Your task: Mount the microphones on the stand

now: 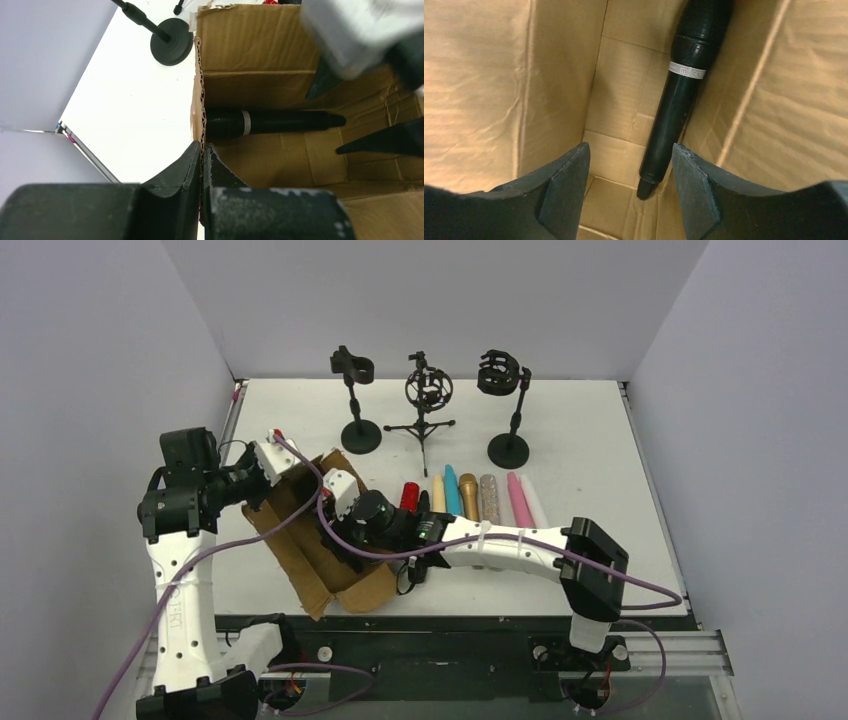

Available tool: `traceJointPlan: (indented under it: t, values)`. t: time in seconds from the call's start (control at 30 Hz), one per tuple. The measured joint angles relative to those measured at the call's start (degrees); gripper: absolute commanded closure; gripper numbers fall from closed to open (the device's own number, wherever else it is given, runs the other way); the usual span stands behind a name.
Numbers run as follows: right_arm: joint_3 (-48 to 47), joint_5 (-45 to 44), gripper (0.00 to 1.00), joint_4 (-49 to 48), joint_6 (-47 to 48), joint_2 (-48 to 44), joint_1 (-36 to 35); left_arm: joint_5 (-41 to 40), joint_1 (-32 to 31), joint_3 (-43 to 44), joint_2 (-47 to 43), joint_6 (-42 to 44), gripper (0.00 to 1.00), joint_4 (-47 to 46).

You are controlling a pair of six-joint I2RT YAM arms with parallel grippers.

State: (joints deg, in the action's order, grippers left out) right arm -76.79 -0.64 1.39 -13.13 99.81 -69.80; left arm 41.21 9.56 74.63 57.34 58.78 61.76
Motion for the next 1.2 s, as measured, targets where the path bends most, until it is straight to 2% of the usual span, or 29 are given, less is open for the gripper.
traceJointPlan:
  t: [0.3, 0.63, 0.9, 1.2]
  values:
    - [-4.02, 1.42, 0.43, -1.84, 2.25, 8.11, 0.04, 2.27, 0.68, 4.81, 2.1, -5.68, 1.0, 0.22]
    - [-7.69, -4.81, 0.43, -2.23, 4.22, 15.85, -0.02, 2.14, 0.68, 8.44, 4.17, -6.93, 1.0, 4.94]
    - [-10.34, -9.2, 0.45, -5.2, 5.27, 18.99, 0.7, 0.68, 0.68, 8.63, 4.72, -6.1, 1.0, 8.55]
    - [-12.59, -7.26, 0.48, -8.85, 5.31, 24.13, 1.97, 0.28, 0.98, 8.22, 6.97, -1.09, 1.0, 11.85]
